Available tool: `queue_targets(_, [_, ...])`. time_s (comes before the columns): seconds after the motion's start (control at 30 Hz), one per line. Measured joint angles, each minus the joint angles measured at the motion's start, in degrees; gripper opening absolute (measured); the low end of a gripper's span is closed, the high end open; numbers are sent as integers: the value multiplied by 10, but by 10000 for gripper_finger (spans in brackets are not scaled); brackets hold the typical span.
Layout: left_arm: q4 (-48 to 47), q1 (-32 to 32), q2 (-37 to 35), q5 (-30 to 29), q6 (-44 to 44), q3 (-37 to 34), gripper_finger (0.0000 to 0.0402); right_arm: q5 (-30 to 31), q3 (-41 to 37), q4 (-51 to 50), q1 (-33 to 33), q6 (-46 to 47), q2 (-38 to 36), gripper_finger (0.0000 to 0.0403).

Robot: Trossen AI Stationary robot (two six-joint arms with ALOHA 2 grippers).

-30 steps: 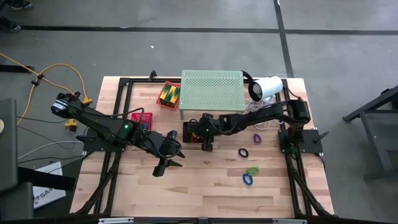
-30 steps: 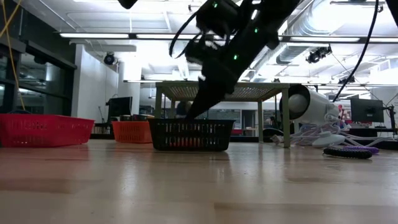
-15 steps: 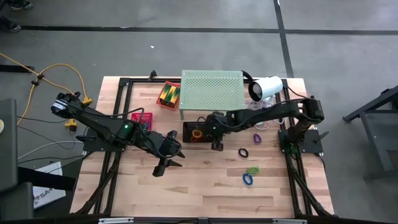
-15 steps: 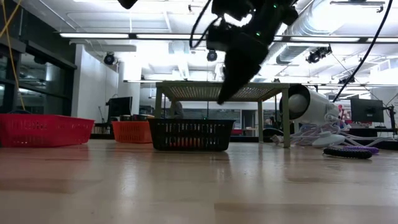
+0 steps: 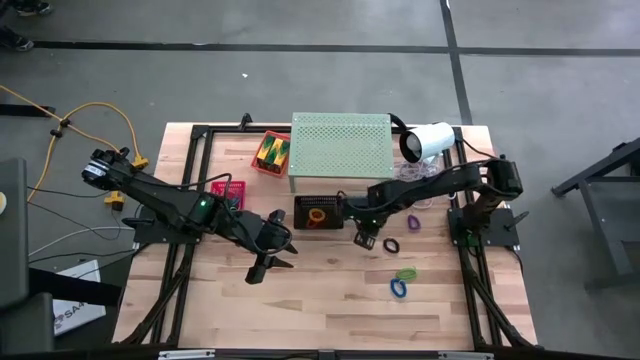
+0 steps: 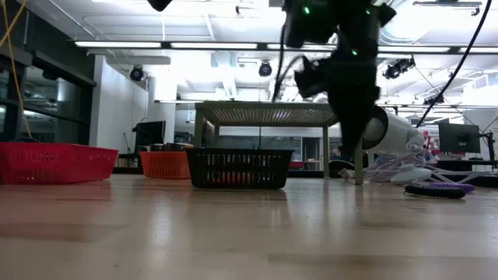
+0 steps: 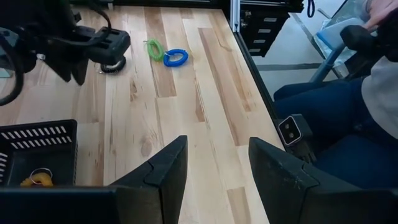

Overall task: Pick & Place Office Desk Supplies
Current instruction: Put the black spring rubber band into the black bin on the shelf

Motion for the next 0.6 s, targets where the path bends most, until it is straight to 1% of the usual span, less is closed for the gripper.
queue_targets(0.2, [0, 0, 0, 0, 0, 0, 166, 0, -48, -3, 14, 63, -14, 81])
queue_targets(0.37, [0, 0, 0, 0, 0, 0, 166, 6, -87, 5, 37, 112, -50, 81])
queue_targets(0.6, [0, 0, 0, 0, 0, 0, 166, 61, -128, 11, 91, 188, -99, 81])
